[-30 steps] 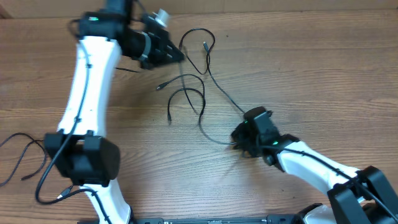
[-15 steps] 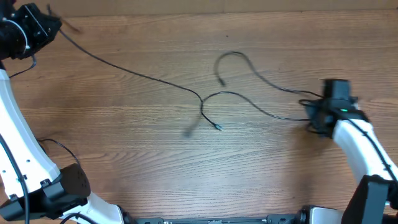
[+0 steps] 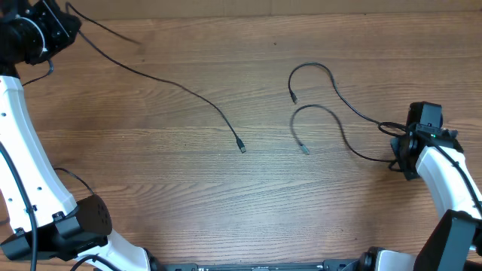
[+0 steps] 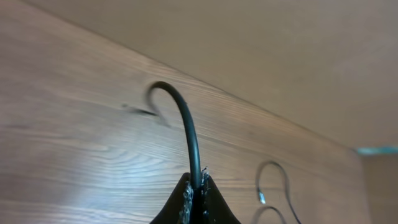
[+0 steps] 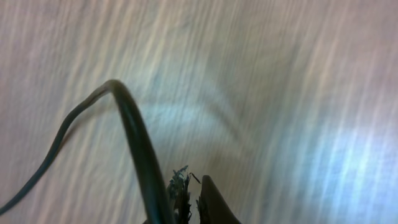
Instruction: Untangle cables
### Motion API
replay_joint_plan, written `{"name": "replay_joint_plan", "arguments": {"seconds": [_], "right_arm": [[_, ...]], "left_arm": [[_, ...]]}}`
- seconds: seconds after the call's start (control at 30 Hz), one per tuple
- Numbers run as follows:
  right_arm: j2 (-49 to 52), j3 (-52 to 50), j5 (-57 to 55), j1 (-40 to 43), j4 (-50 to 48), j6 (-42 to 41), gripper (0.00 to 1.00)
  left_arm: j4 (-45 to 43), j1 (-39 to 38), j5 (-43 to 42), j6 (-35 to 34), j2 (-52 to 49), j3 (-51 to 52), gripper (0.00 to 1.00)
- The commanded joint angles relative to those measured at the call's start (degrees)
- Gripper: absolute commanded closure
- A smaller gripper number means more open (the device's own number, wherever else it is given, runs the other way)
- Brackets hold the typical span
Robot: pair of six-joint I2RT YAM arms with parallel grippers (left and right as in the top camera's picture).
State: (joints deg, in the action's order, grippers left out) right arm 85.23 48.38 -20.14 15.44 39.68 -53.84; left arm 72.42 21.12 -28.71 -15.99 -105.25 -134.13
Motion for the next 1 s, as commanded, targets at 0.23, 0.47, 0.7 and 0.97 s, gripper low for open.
{"name": "replay_joint_plan", "arguments": {"seconds": [0.23, 0.47, 0.7, 0.97], "right_arm": [[-1.01, 0.76, 8.96, 1.03, 0.09, -0.42, 0.85], [-1.01, 0.76, 18.03, -1.01, 0.94, 6.29, 0.0], [-1.55, 1.68, 22.77, -1.62, 1.14, 11.41, 0.0], [-6.01, 2.71, 46.64, -1.62, -3.08, 27.5, 0.0]], "left_arm": [[-0.22, -1.64, 3.93, -2.21, -0.13, -0.13, 0.96], [0.2, -3.06, 11.65, -2.49, -0.5, 0.04, 0.96], [1.38, -3.06, 16.61, -6.8, -0.5, 0.15, 0.96], [4.96, -4.44, 1.05, 3.3, -0.52, 0.33, 0.96]]}}
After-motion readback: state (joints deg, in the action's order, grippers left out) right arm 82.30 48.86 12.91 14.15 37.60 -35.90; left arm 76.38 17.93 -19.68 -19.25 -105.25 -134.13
